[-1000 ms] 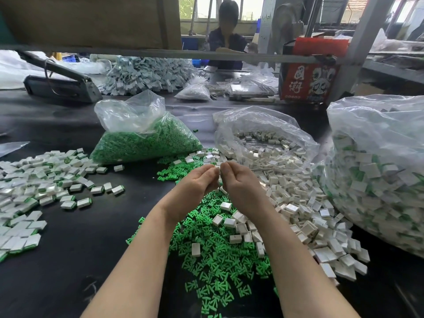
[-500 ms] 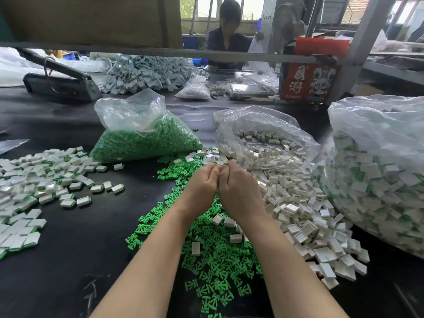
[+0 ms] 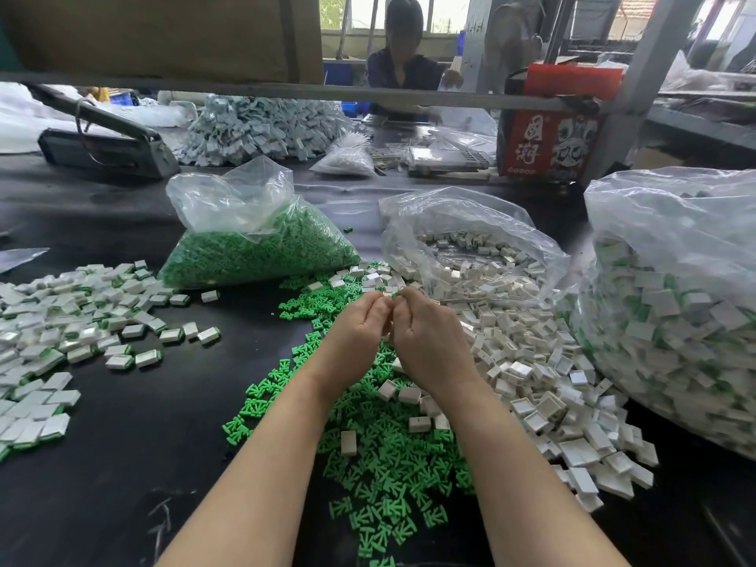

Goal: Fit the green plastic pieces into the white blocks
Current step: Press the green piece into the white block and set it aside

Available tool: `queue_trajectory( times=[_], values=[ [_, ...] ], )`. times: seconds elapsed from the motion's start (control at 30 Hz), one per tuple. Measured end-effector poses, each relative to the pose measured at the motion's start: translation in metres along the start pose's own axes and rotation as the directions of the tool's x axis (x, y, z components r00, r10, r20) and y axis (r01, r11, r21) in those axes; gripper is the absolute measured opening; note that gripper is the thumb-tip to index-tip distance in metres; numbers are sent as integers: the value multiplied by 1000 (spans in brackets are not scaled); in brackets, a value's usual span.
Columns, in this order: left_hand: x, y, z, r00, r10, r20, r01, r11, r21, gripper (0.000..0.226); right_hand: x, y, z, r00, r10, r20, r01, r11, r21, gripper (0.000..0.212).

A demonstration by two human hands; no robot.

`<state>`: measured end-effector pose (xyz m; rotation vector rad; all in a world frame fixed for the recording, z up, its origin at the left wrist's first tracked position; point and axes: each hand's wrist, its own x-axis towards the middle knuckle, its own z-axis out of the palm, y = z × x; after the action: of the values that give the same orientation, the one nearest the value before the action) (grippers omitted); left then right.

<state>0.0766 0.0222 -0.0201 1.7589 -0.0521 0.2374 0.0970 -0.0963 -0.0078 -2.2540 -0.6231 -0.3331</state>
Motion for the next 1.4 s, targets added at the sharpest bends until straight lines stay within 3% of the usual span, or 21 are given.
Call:
queue_trajectory(
  times=[0.17,0.3,0.37,0.53,0.6,0.7,1.4],
  values=[
    [-2,3,-7,995,2,104,9,994,-107,29,4,4,-10,990,101,102,-130,930,345,31],
    [-1,6,0,996,-31,82,37,996,-83,30,4,1,-9,979,158,126,-200,852,484,36],
    [-2,7,2,998,-25,61,32,992,-120,25,4,1,-9,986,141,92,-167,894,415,38],
    [-4,11,5,998,-22,62,31,990,-135,44,1,1,-8,994,100,42,-107,960,259,35],
    [-4,12,5,998,-21,63,28,992,-126,36,1,2,-8,995,95,37,-101,967,233,35],
    [-3,8,6,996,-26,83,34,995,-99,25,0,4,-6,995,85,45,-93,972,215,35],
    [-6,7,12,996,53,70,-48,996,-80,29,-3,0,0,996,82,21,-84,982,168,37]
  ],
)
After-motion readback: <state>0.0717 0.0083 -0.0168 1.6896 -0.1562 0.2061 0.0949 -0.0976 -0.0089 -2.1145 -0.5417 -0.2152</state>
